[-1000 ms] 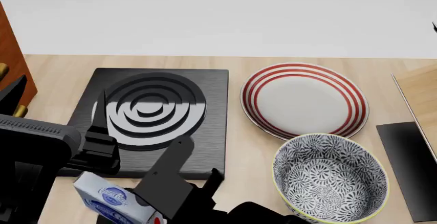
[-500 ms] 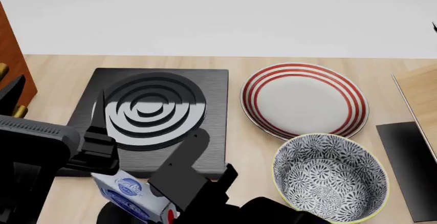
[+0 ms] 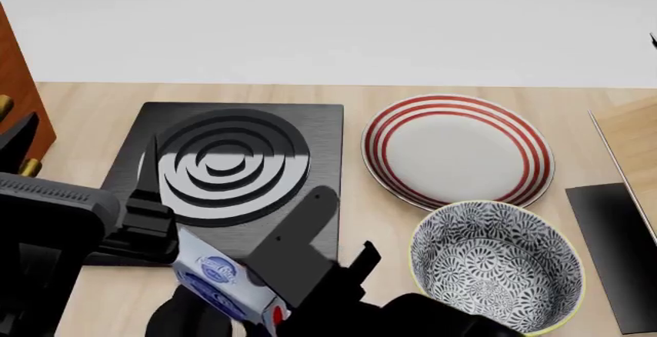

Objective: Pick up the cream cheese and put it in the bowl.

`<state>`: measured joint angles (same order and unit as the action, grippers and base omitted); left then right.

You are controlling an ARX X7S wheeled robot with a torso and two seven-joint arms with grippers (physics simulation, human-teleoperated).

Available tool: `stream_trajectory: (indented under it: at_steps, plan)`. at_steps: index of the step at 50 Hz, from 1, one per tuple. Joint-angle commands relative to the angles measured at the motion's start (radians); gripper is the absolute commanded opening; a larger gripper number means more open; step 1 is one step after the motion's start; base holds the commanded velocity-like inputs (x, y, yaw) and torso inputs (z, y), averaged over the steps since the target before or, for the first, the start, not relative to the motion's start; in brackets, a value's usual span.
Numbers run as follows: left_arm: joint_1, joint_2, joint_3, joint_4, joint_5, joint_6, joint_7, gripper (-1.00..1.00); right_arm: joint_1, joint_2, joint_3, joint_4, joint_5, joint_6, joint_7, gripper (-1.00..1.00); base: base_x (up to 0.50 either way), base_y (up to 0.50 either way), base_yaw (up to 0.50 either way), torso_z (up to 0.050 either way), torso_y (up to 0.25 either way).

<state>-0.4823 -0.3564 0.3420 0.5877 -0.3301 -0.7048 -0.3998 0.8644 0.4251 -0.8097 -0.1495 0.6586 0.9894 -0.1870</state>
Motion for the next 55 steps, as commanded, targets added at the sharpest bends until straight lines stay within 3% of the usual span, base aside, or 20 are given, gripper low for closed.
stream_trajectory:
  at_steps: [1,26,55]
  plan:
    - [0.0,-0.003,-0.003,0.001,-0.007,0.002,-0.001,1.0,0.009,0.016,0.028,-0.034,0.006,0.032,0.023,-1.0,0.0,0.0,0.0,0.0,0.0]
    - [-0.004,-0.001,0.006,-0.014,-0.008,0.018,-0.003,1.0,0.024,0.066,0.136,-0.173,0.11,0.213,0.147,-1.0,0.0,0.0,0.0,0.001,0.0]
    - [0.001,-0.01,0.006,-0.019,-0.013,0.031,-0.007,1.0,0.043,0.097,0.368,-0.283,0.341,0.496,0.335,-1.0,0.0,0.0,0.0,0.0,0.001]
